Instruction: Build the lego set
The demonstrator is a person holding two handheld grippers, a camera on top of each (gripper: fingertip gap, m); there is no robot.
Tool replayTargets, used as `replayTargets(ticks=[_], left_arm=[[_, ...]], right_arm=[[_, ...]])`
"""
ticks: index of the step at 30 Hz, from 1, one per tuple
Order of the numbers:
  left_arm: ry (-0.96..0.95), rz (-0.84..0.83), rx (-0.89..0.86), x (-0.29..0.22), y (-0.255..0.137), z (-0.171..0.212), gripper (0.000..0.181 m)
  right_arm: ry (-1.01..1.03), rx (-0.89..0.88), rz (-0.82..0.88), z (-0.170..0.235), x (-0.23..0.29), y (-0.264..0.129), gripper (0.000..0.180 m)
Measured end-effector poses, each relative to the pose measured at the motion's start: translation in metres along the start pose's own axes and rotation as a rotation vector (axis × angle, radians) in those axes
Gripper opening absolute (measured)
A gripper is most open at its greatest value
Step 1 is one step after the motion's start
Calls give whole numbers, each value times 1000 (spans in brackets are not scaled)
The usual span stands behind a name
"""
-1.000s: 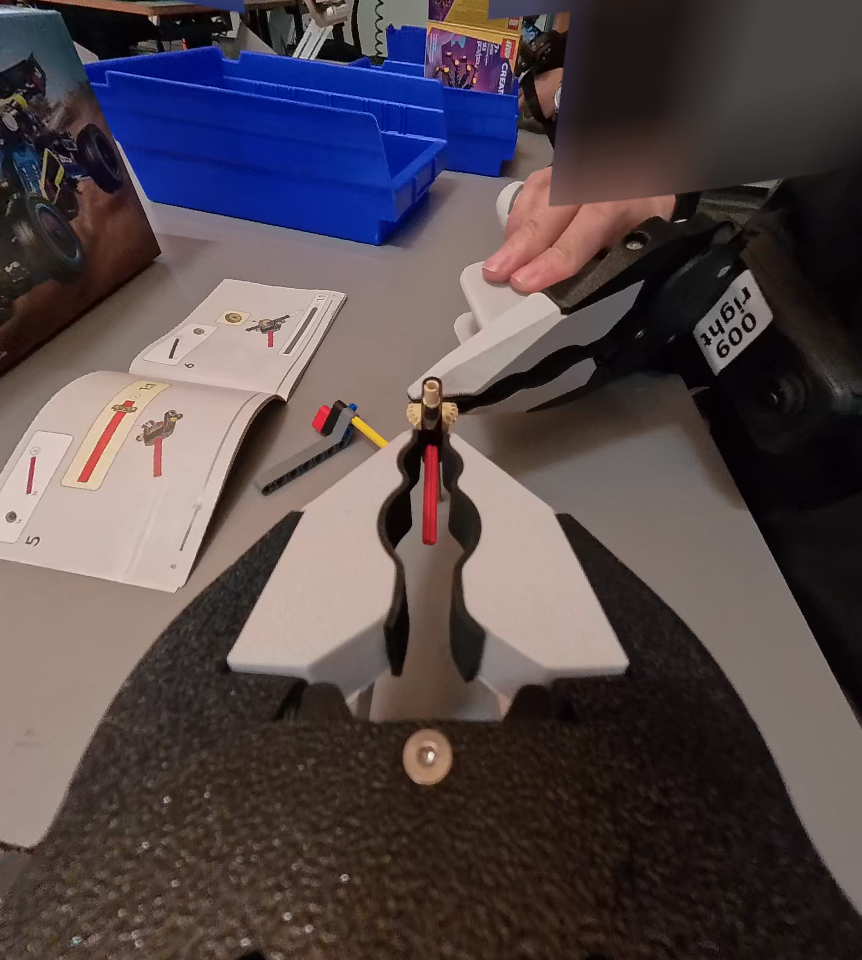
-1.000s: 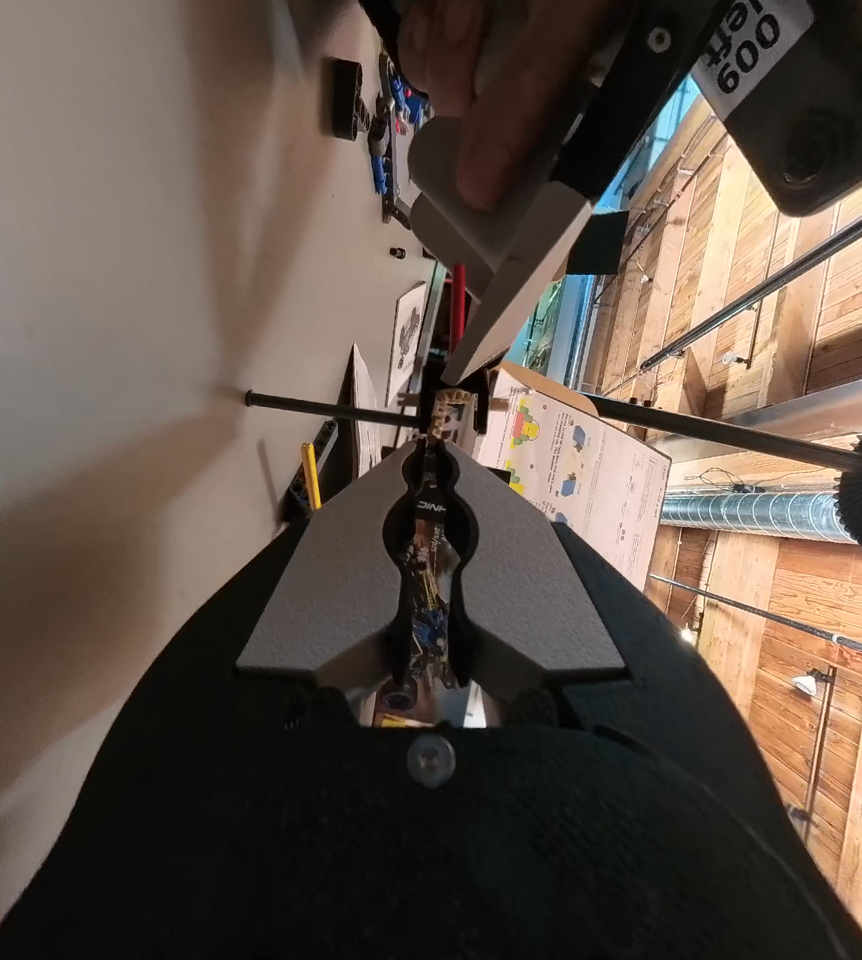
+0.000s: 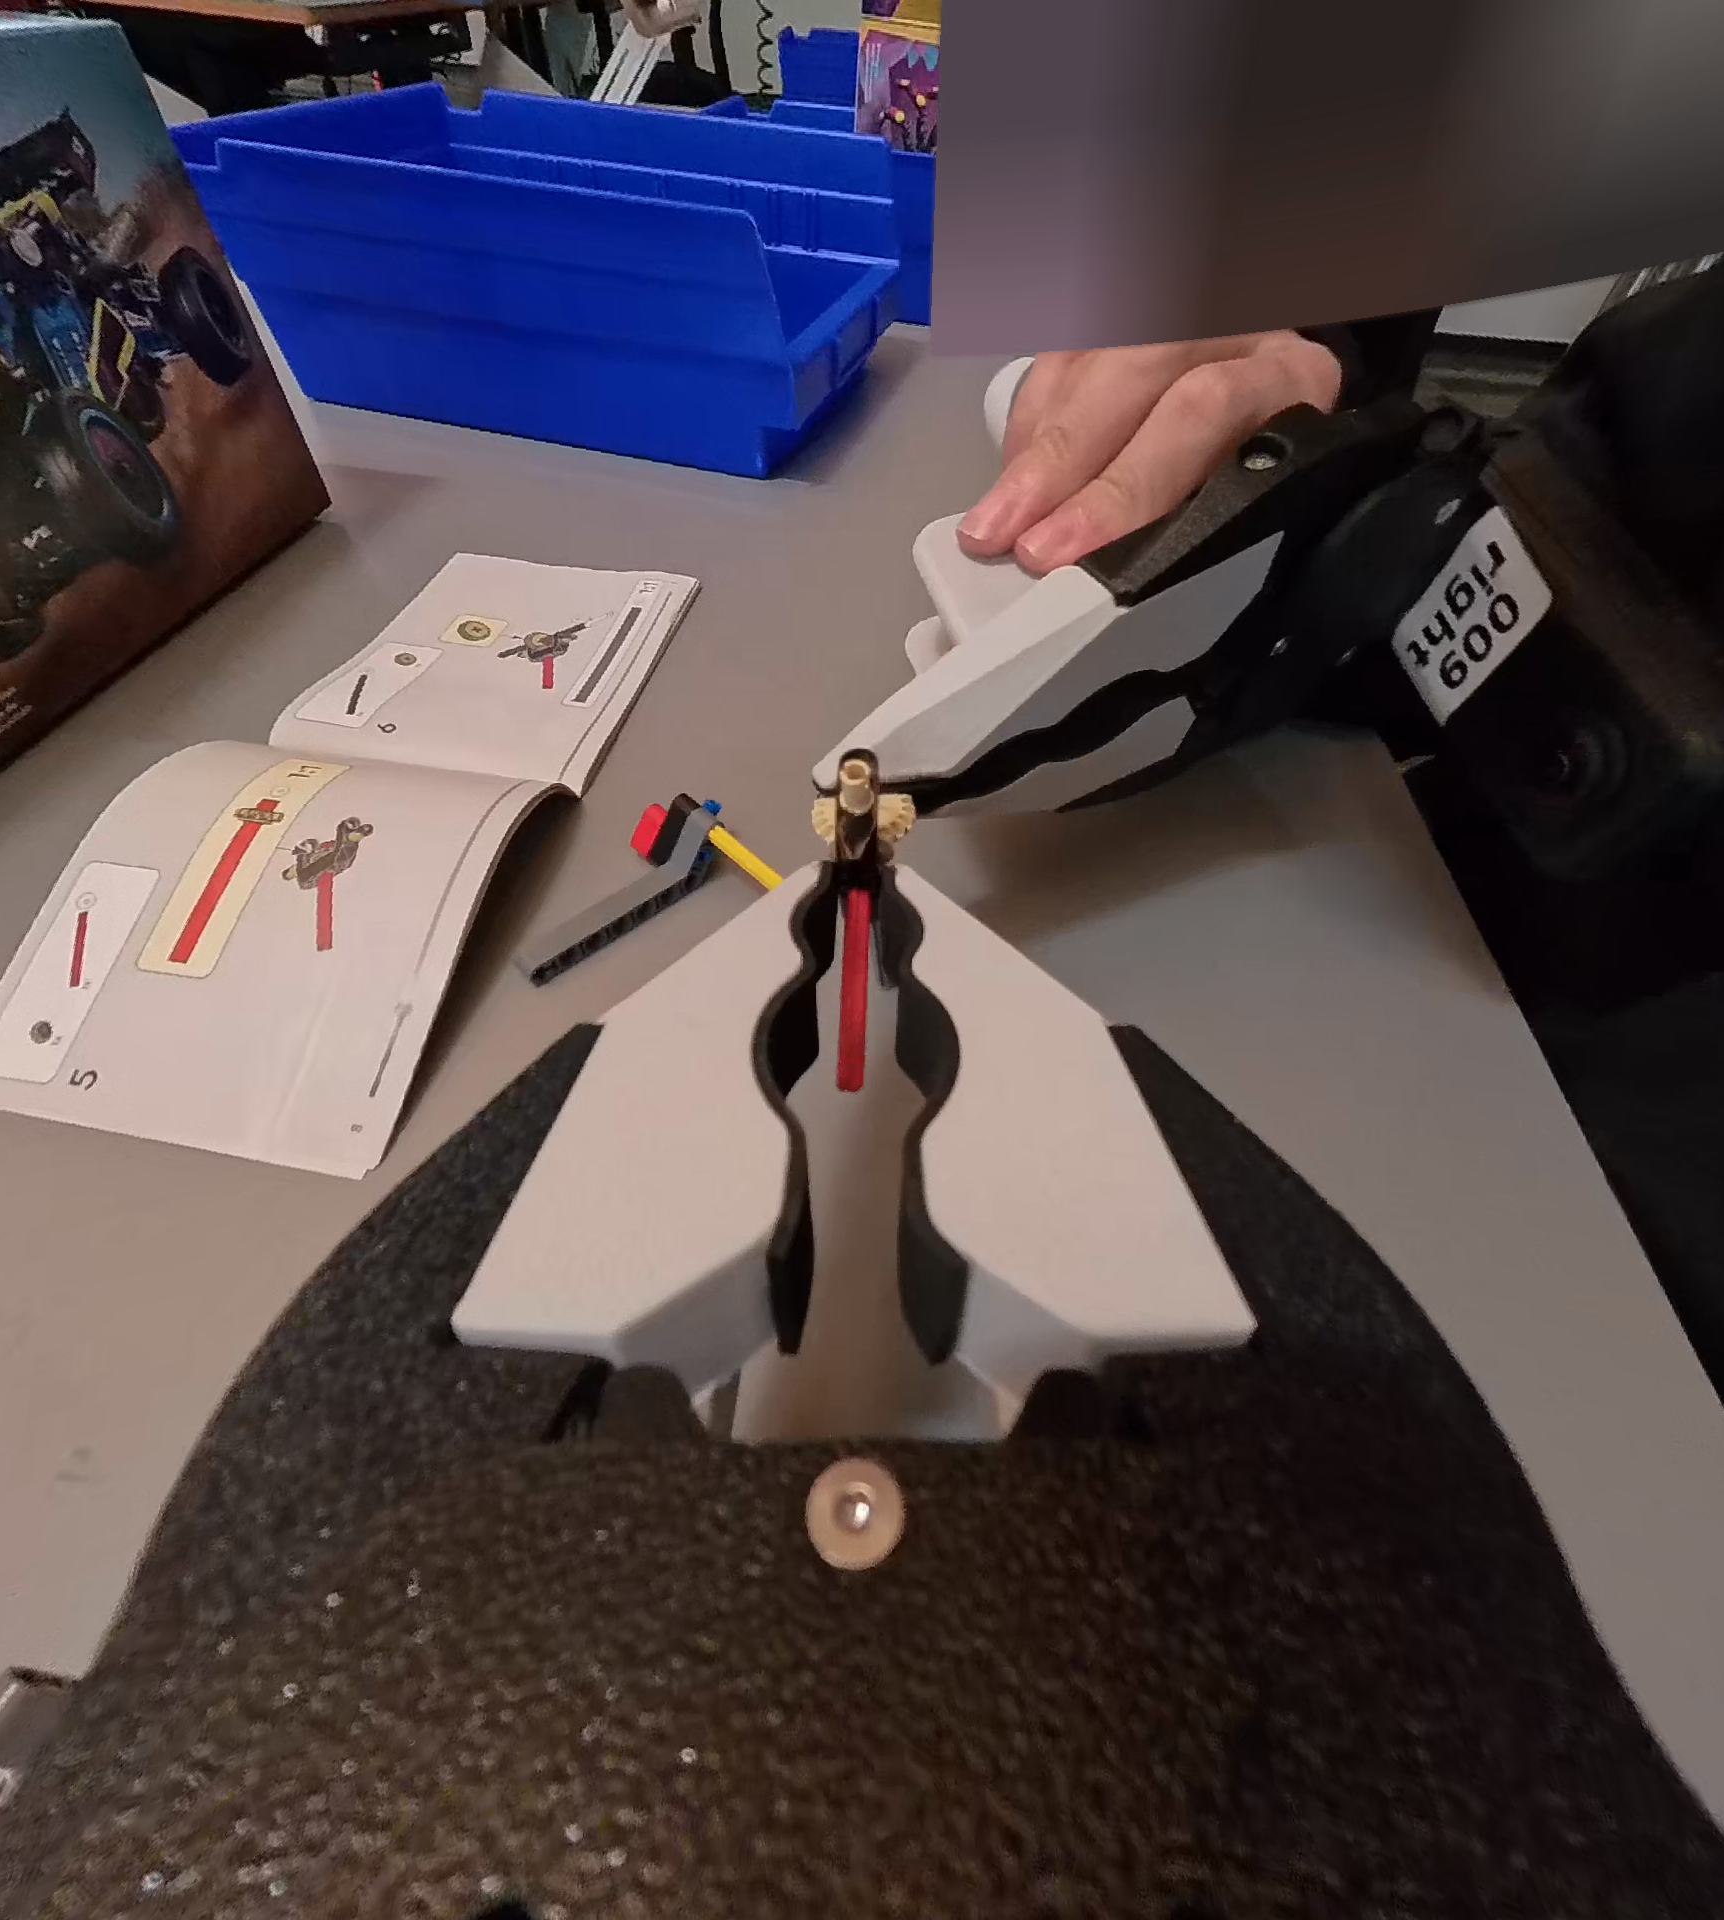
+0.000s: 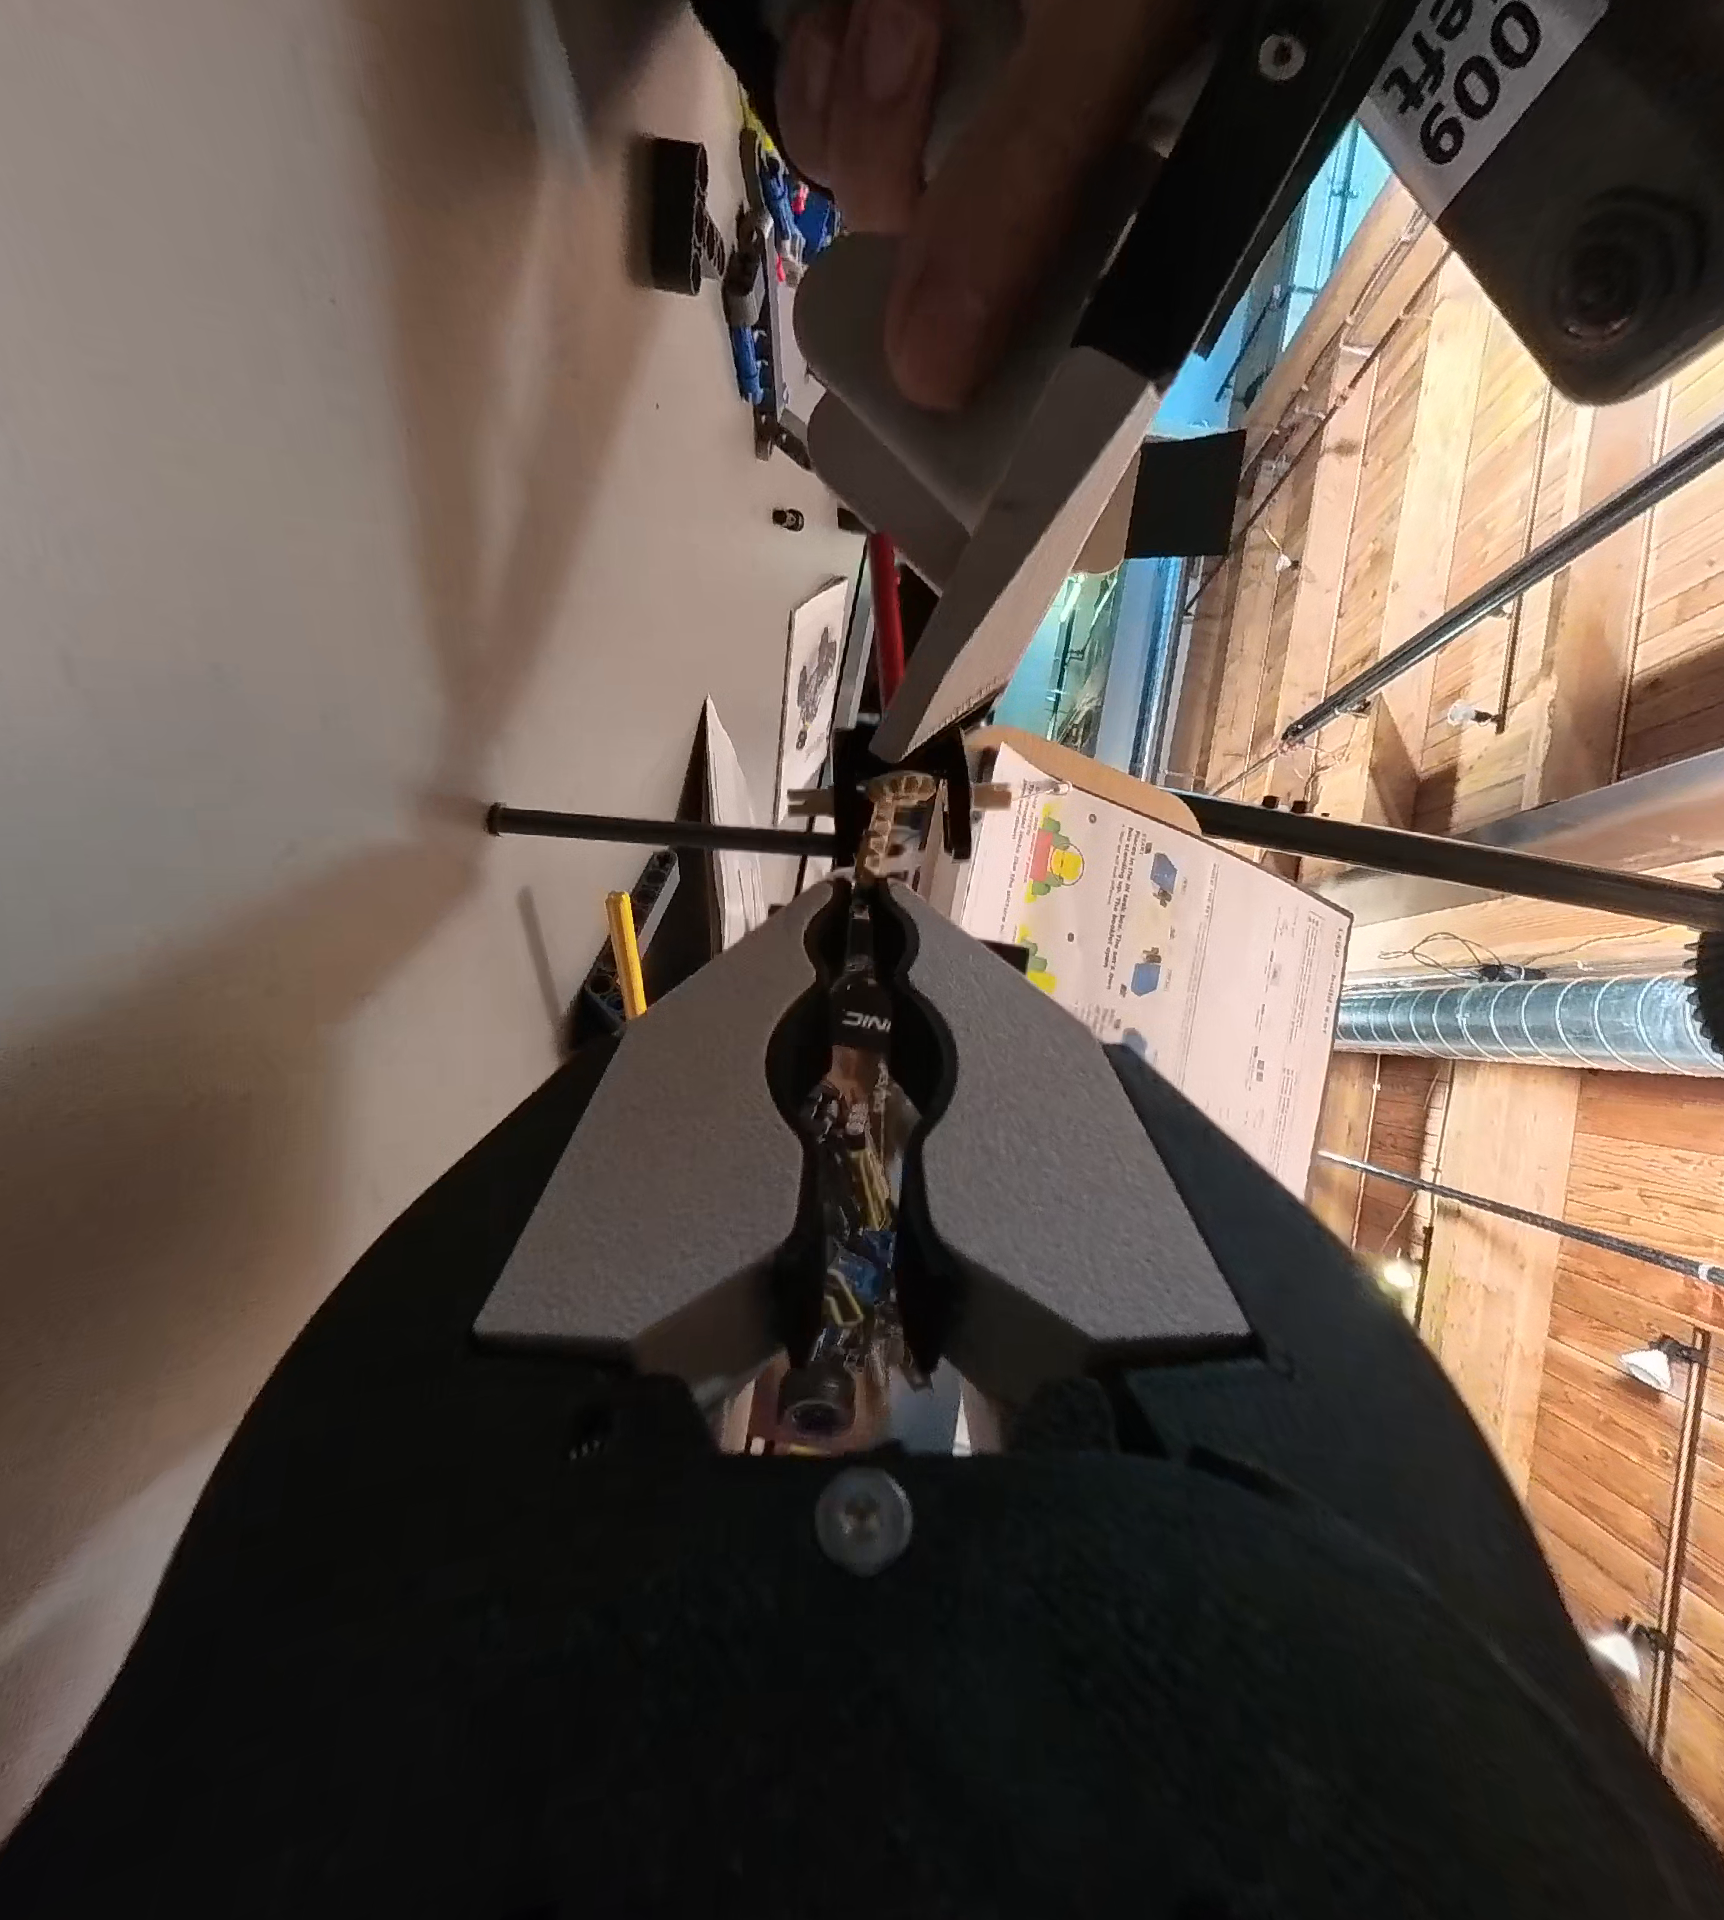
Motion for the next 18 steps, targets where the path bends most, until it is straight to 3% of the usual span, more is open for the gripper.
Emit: replayTargets(ticks=[3,7,11,14,18], left_arm=[[-16,-34,80,4,4,7,13],[25,-42,70,2,7,5,6],[6,-44,87,4,6,7,6],[-36,-8,161,2,10,14,6],[-59,-79,254,9,15,22,6]], right_arm=[[-9,17,-83,2,11,4,0],[48,16,-23,4,4,2,0],[99,4,-88,10,12,5,1],[192,-24,-186,12,18,7,0],[322,-47,-318,19,29,7,1]])
Point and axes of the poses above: each gripper's, where its closed fingertips meet, y out along the fingers, z out of its underside, x = y × z across the jaws, the point moved 6 cm from there along -y, back along the fingers, and after that the axes turned 2 degrees about -y, right-handed, at the moved point
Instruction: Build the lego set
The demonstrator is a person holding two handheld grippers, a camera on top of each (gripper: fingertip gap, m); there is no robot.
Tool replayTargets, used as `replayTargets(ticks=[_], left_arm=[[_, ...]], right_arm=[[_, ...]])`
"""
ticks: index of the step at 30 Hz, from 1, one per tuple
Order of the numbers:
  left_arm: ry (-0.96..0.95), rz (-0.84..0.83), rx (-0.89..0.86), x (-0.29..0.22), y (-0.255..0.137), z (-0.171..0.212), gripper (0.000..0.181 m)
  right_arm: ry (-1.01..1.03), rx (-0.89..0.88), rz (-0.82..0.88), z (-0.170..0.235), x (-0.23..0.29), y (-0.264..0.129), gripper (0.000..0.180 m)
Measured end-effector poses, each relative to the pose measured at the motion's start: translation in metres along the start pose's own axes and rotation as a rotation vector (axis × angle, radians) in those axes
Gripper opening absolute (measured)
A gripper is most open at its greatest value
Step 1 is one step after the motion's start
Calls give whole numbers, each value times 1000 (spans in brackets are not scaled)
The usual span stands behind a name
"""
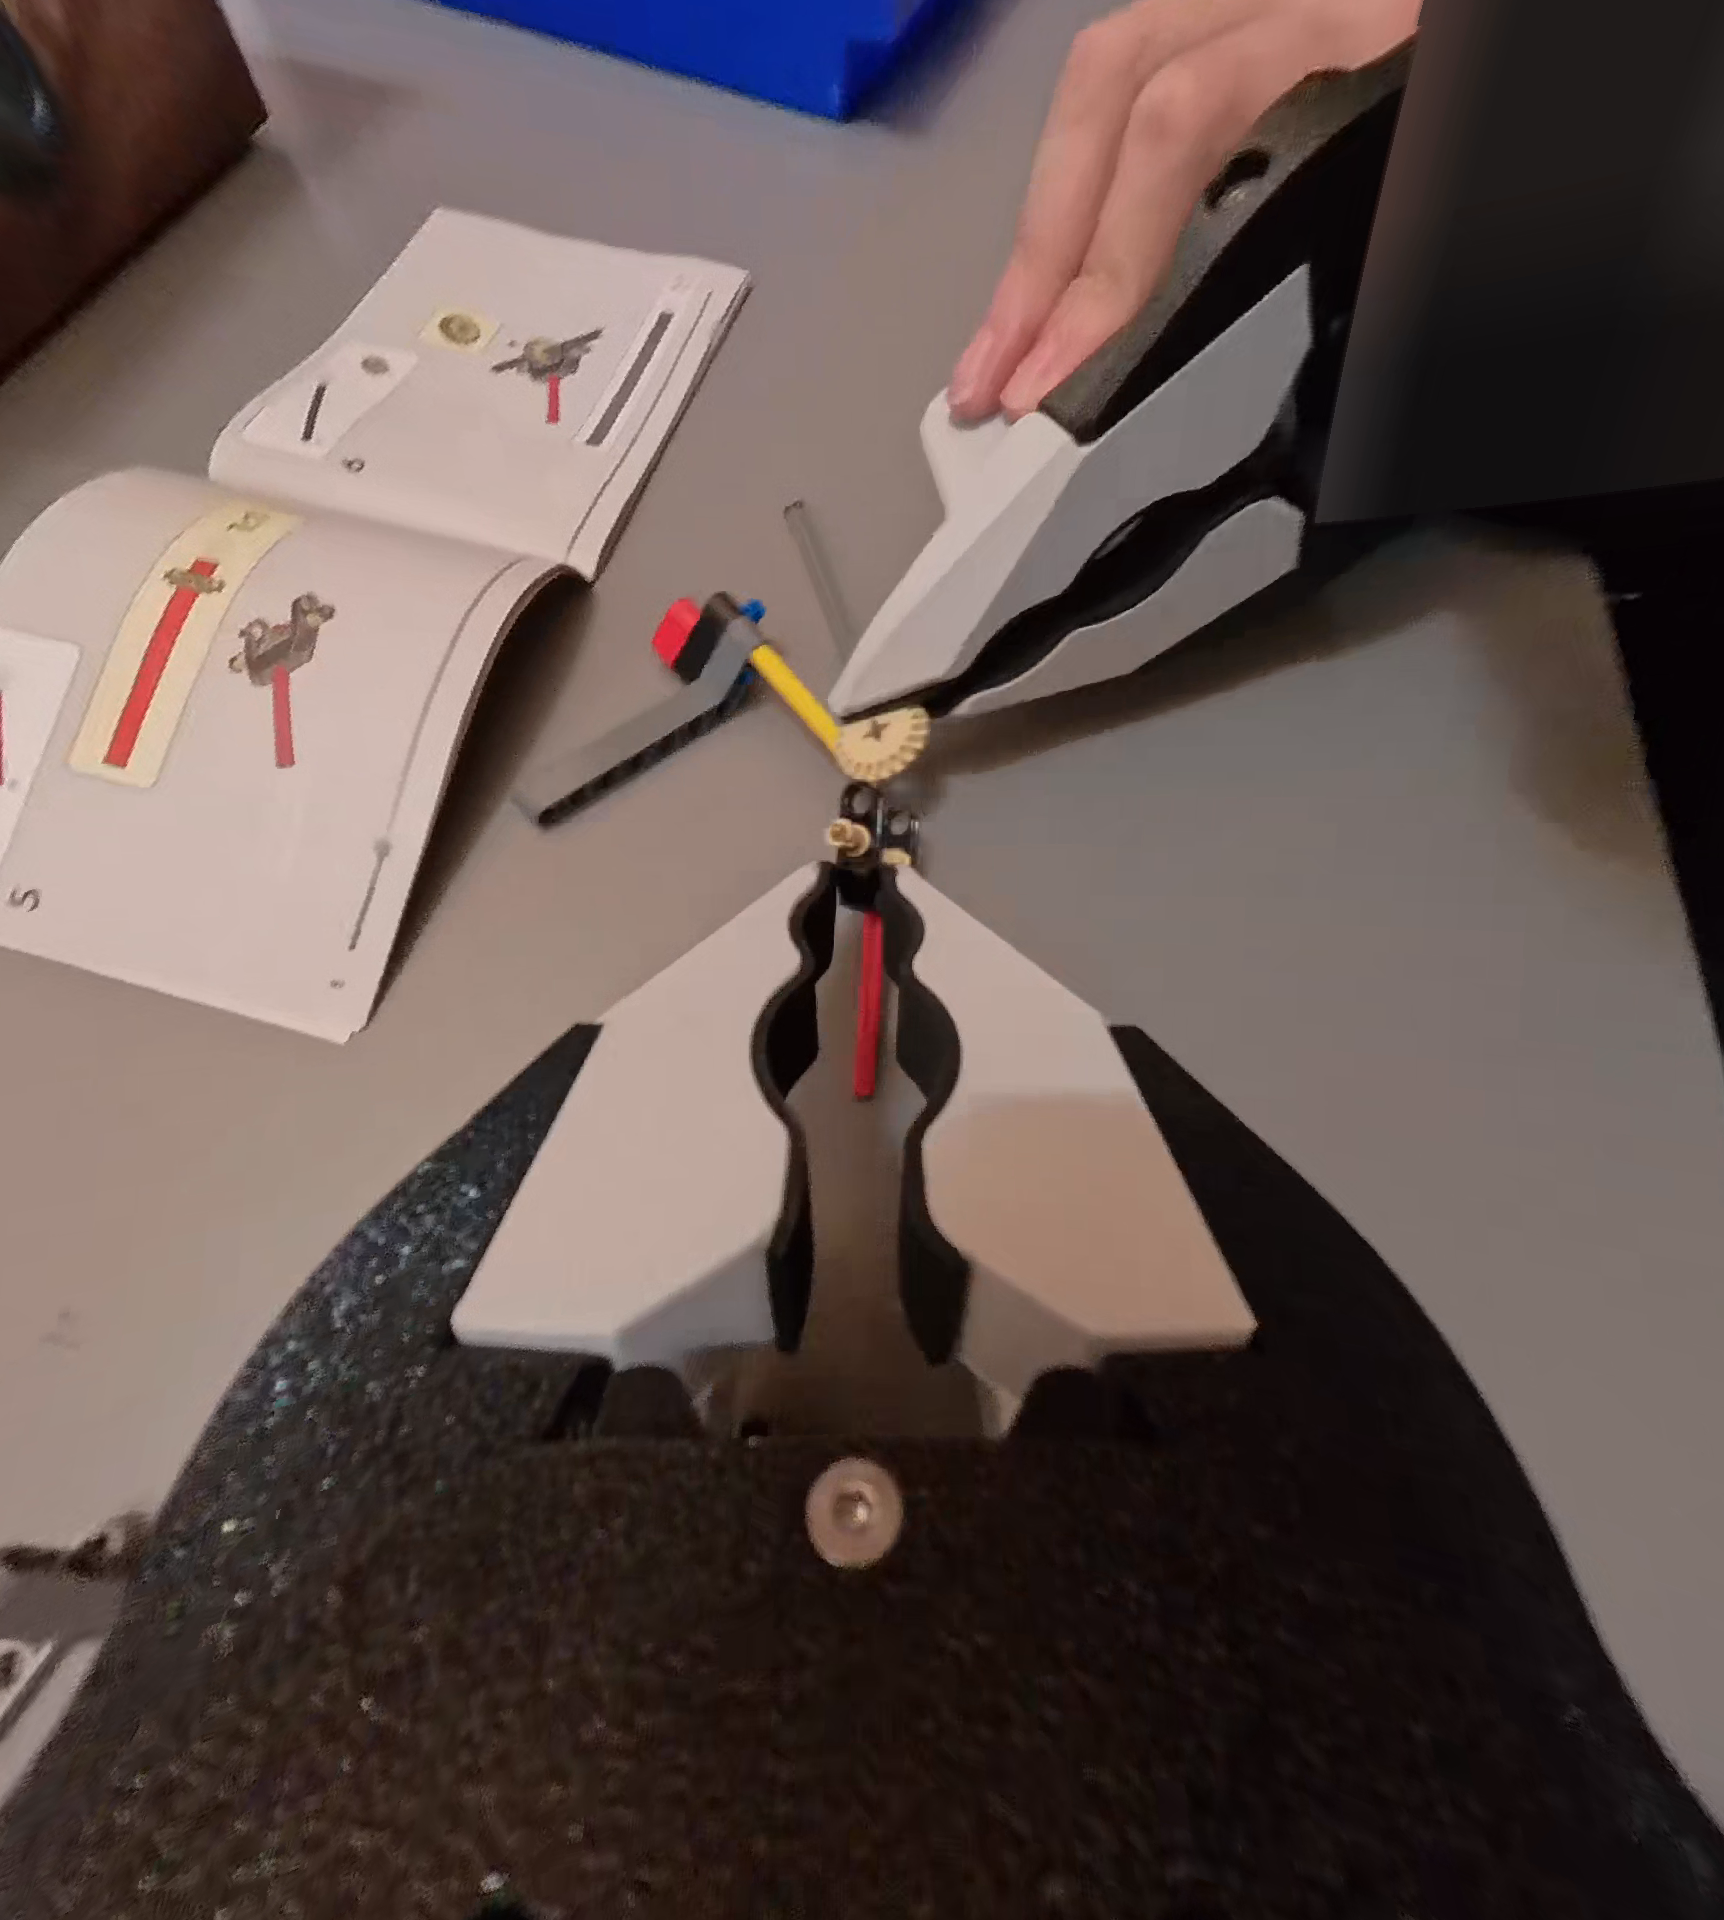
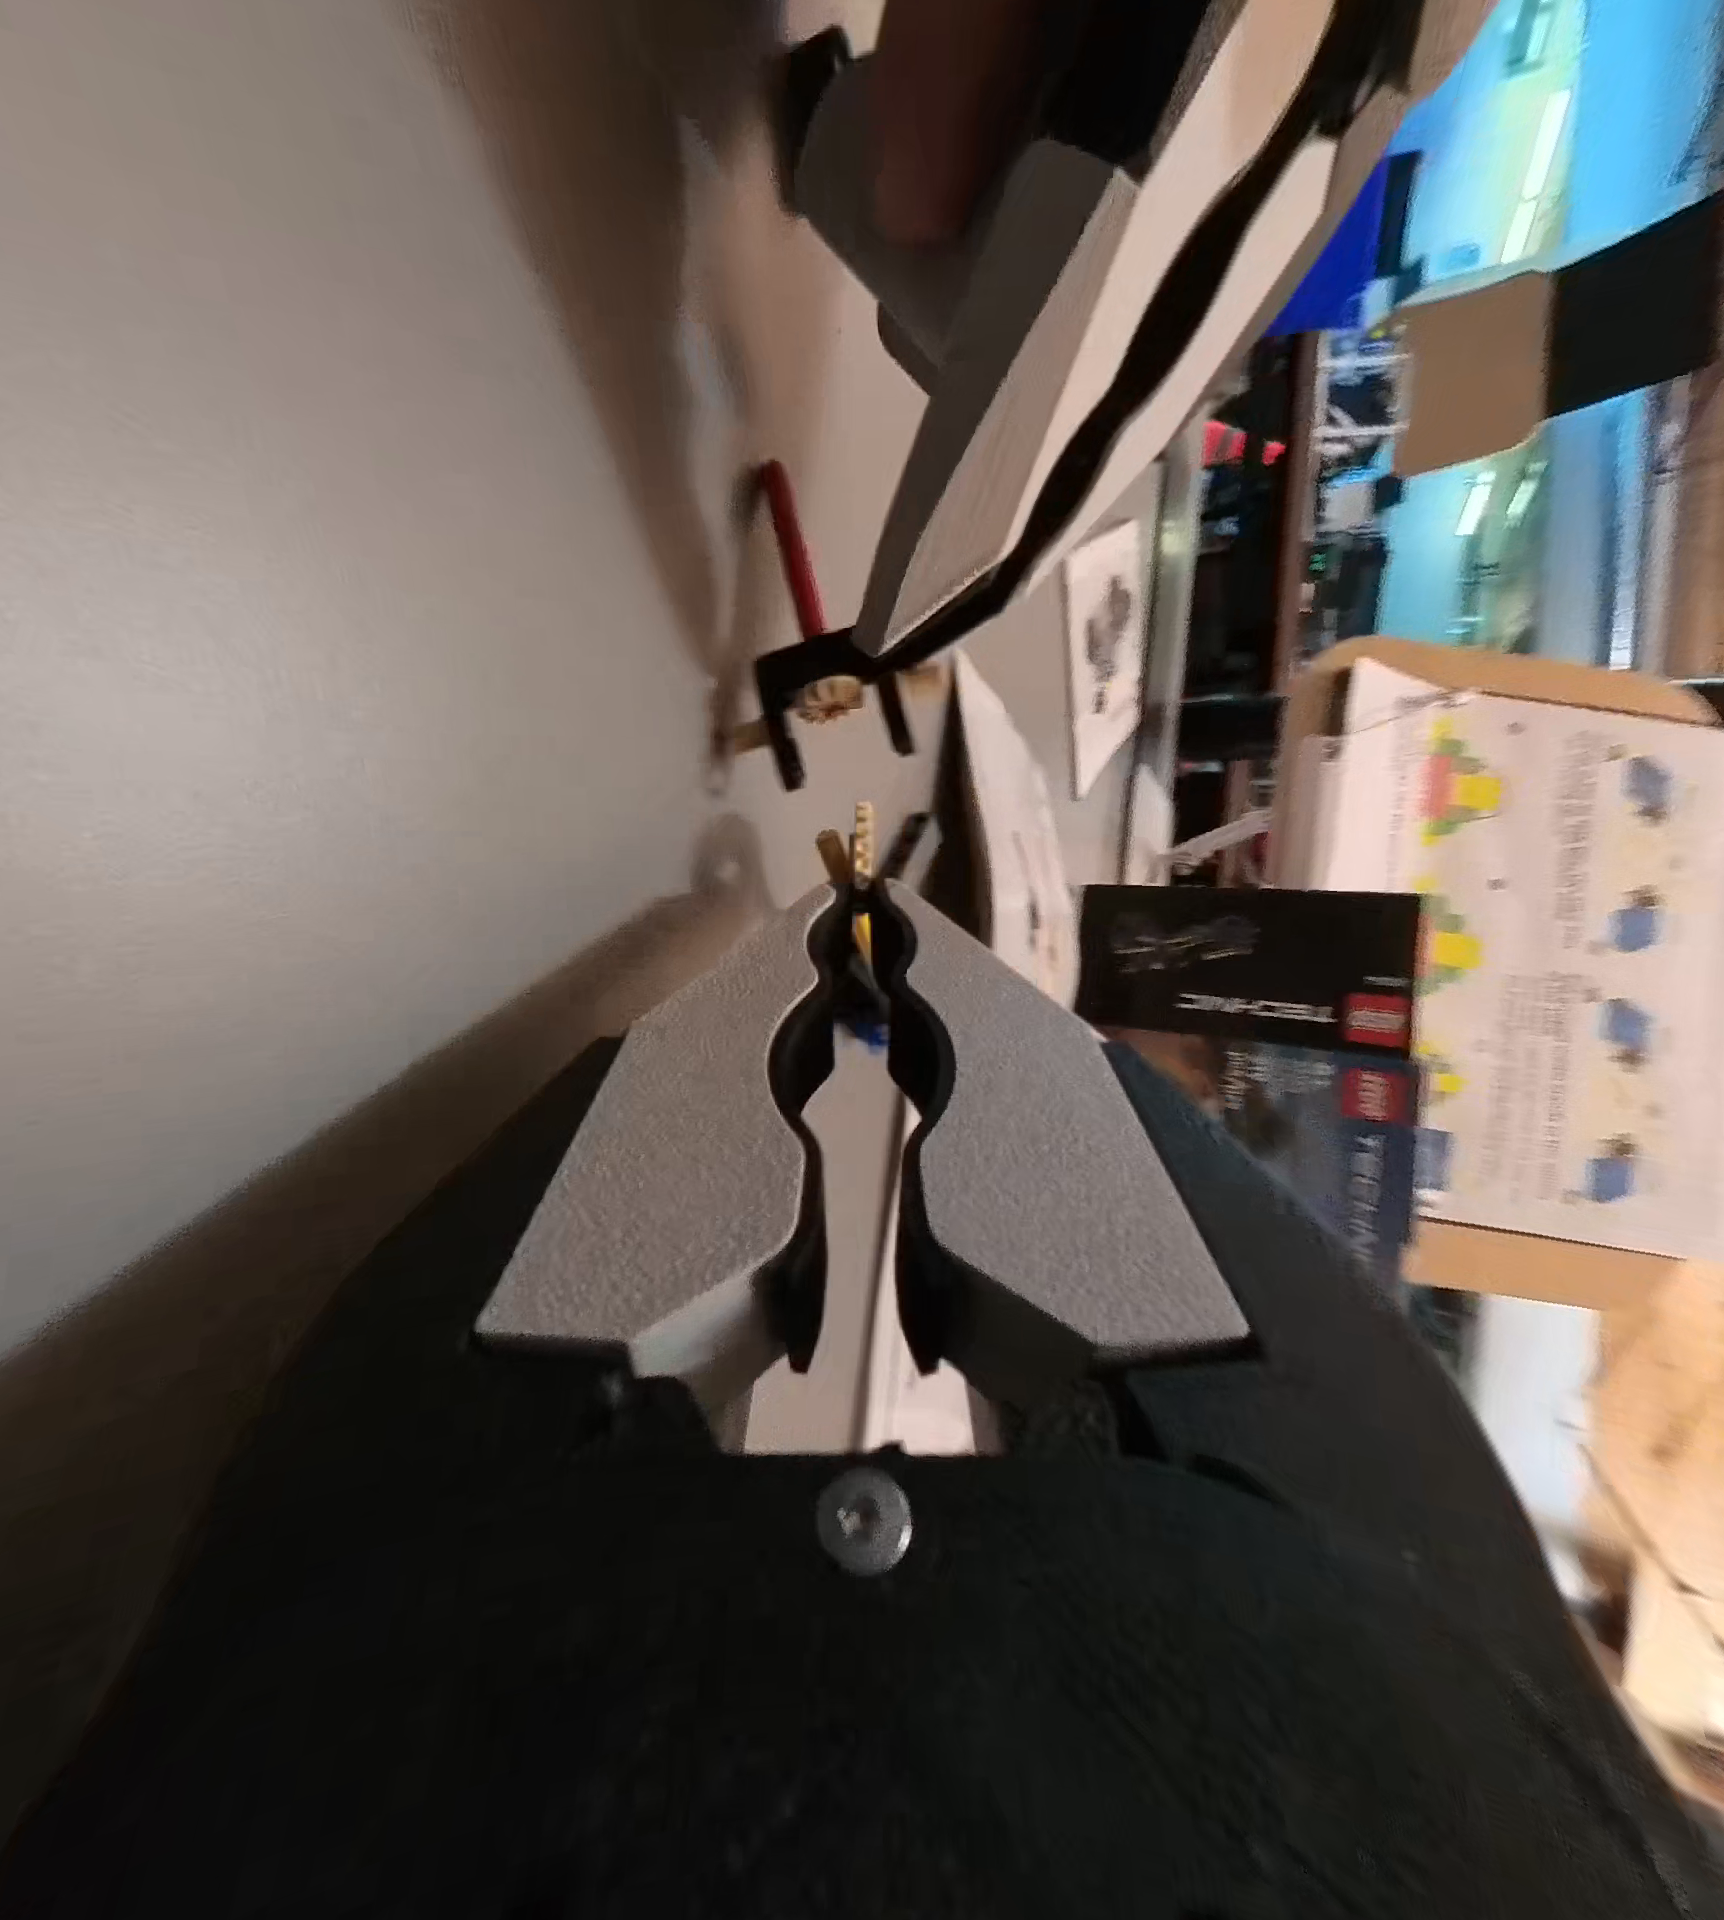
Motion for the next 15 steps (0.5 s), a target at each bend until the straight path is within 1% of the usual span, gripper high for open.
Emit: replayTargets(ticks=[2,4,8,11,12,13,14,15], left_arm=[[-11,-54,43,6,2,4,7],[-4,-76,76,7,3,7,9],[-3,-92,70,8,0,7,13],[-19,-118,37,7,-8,4,16],[-38,-124,37,6,-10,3,18],[-66,-130,52,3,-11,4,22],[-99,-132,80,1,-11,6,27],[-128,-137,114,-2,-9,9,28]], right_arm=[[37,5,-35,7,2,-1,1],[72,16,-4,15,-7,-9,1],[239,-54,-54,33,-19,-26,1],[327,51,-115,65,-23,-37,1],[383,83,-168,77,-20,-39,1],[457,99,-263,86,-13,-41,1],[509,83,-334,91,-7,-41,1],[546,34,-353,92,-4,-39,4]])
Point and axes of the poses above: each gripper's, where its closed fingertips meet, y out along the fingers, z out of its underside, x = y × z across the jaws, the point moved 6 cm from there along -y, back along the fingers, and after that the axes turned 2 degrees about -y, right-handed, at the moved point
